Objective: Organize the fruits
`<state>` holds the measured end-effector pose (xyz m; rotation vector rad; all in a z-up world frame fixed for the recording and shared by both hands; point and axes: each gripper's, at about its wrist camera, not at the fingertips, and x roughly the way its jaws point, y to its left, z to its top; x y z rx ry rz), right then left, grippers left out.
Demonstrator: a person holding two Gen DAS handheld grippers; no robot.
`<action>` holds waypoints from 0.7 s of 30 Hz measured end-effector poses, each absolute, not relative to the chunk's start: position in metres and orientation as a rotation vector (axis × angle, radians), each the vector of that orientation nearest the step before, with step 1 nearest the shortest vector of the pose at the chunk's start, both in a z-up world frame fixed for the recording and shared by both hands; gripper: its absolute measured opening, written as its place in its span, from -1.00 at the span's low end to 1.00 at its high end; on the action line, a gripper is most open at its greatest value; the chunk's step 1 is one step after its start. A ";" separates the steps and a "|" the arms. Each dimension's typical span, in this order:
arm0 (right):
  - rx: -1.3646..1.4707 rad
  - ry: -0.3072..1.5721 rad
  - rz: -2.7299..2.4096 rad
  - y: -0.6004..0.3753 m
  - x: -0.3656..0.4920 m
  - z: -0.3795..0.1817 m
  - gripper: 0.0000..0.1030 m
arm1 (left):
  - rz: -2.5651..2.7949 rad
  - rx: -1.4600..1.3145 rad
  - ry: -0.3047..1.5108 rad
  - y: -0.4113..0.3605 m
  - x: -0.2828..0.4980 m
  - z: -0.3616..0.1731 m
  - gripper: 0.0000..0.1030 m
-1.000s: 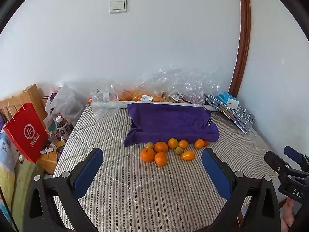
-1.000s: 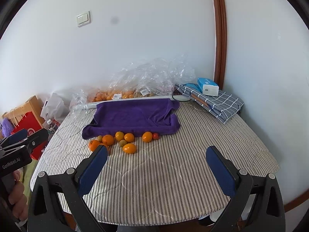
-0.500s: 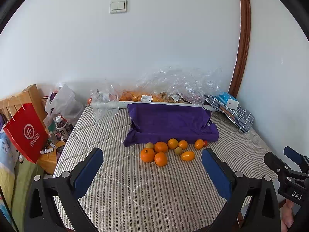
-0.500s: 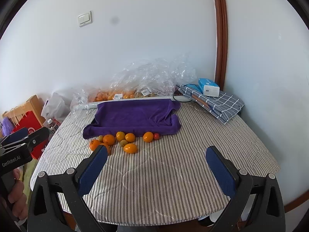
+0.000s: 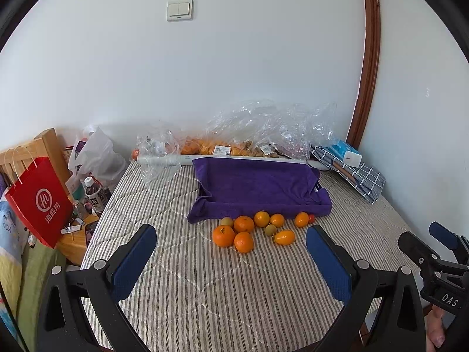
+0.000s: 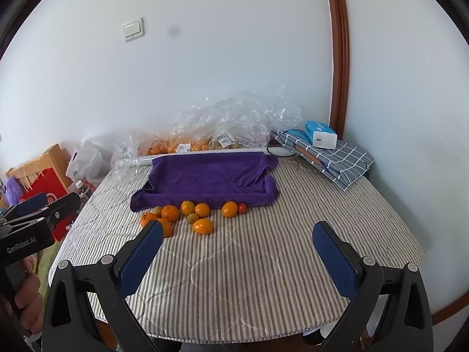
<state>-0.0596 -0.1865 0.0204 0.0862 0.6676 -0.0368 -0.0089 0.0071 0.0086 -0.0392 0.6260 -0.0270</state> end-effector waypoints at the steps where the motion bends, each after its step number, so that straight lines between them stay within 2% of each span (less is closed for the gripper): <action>1: 0.085 0.668 -0.040 -0.186 -0.059 0.020 0.95 | -0.026 -0.041 0.620 0.008 -0.009 0.009 0.99; 21: 0.079 0.665 -0.030 -0.176 -0.034 0.018 0.95 | -0.039 -0.073 0.589 0.027 -0.004 0.015 0.99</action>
